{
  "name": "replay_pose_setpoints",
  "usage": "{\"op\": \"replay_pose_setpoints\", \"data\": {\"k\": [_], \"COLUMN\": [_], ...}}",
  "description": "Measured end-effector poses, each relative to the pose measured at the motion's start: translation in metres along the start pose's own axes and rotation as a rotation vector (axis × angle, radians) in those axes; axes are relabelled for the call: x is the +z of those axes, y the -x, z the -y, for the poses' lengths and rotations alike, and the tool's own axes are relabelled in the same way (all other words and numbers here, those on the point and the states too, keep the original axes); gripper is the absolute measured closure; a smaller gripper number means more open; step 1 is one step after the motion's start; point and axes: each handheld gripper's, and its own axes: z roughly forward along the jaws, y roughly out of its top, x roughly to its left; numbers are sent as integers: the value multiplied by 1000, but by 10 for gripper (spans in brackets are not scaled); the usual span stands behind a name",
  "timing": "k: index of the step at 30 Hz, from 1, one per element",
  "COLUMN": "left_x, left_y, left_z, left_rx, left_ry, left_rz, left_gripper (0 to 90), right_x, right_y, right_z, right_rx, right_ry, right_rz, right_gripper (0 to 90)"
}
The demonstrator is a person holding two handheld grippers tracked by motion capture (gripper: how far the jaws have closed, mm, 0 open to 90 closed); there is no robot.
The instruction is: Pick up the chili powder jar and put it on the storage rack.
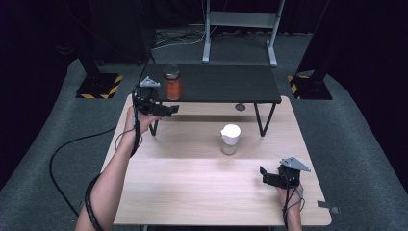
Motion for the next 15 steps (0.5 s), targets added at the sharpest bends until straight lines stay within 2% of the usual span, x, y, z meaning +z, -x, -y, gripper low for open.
{"op": "replay_pose_setpoints", "data": {"k": [5,9,15], "left_x": [0,4,13], "left_y": [1,2,0], "left_z": [25,43,78], "left_rx": [-1,-2,-38], "left_ry": [-10,-54,-97], "left_rz": [0,-2,4], "left_gripper": [2,4,4], "right_x": [0,0,1], "right_y": [0,-1,-2], "right_z": [-1,-1,-1], "right_rx": [-3,-3,-6], "right_ry": [-3,-5,-8], "right_rz": [2,4,8], "right_gripper": [12,12,12]}}
